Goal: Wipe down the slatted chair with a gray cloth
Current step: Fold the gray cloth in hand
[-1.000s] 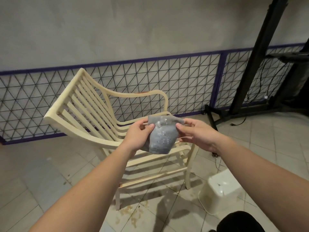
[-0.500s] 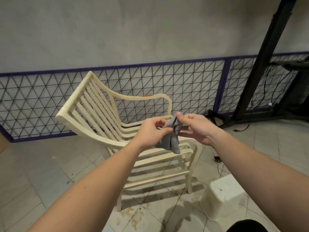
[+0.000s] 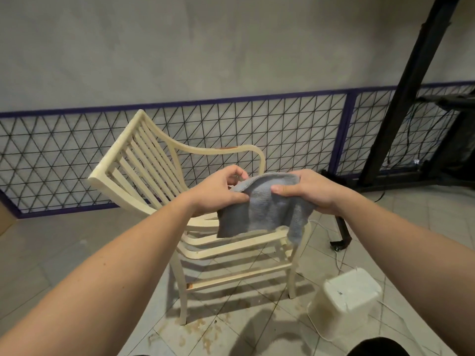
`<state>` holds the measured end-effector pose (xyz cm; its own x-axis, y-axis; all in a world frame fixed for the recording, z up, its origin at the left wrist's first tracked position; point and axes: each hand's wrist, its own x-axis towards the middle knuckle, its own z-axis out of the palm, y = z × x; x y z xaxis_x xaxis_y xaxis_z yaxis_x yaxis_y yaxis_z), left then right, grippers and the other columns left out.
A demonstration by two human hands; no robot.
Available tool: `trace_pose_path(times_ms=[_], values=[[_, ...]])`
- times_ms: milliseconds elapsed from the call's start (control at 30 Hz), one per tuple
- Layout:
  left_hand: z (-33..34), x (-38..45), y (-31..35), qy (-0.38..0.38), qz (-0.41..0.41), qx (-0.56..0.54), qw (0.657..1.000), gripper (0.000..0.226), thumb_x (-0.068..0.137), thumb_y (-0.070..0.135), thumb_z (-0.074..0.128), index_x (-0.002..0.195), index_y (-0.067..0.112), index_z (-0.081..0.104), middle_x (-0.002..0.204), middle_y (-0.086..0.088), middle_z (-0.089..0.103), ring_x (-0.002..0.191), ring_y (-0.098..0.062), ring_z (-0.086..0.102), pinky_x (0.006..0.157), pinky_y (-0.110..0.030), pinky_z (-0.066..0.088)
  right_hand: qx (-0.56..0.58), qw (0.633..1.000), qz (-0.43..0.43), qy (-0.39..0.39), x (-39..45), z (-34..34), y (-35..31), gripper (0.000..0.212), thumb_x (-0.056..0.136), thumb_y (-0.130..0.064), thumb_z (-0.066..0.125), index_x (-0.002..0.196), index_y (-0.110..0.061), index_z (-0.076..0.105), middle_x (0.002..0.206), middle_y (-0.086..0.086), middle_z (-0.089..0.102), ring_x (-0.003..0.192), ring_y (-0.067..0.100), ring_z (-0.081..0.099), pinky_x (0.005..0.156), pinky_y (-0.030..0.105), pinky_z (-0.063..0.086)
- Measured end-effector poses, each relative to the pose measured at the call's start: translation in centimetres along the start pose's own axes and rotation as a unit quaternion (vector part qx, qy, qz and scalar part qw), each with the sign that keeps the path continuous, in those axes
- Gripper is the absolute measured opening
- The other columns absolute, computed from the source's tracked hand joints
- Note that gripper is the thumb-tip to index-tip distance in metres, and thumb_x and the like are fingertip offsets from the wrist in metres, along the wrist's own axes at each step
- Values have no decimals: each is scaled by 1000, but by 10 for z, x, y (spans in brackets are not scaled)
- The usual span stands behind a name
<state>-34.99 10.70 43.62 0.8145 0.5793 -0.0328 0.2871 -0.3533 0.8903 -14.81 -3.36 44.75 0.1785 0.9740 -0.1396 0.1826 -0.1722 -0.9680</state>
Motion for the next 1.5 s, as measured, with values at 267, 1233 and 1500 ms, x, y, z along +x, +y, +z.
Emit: trace_pose_path(times_ms=[267, 1233, 1500], values=[[-1, 2, -26, 233, -58, 158, 958, 23, 89, 33, 72, 90, 18, 54, 76, 2, 57, 69, -18, 55, 65, -33, 46, 39, 999, -2, -15, 1, 1, -3, 25, 93, -5, 65, 118, -5, 65, 110, 20, 71, 91, 26, 71, 73, 34, 59], [26, -10, 7, 9, 28, -153, 988, 30, 95, 18, 68, 119, 16, 50, 93, 2, 73, 88, -17, 63, 73, -32, 46, -183, 969, -134, 101, 16, 21, 0, 20, 79, -27, 83, 86, -14, 70, 83, -4, 68, 74, 0, 59, 68, 17, 48], [20, -6, -10, 104, 72, -49, 991, 11, 96, 10, 65, 98, 20, 64, 80, -7, 73, 75, -16, 64, 74, -37, 51, -193, 964, -132, 123, 24, 20, 11, 24, 85, -35, 76, 87, -16, 61, 80, 2, 67, 70, 12, 58, 60, 34, 53]])
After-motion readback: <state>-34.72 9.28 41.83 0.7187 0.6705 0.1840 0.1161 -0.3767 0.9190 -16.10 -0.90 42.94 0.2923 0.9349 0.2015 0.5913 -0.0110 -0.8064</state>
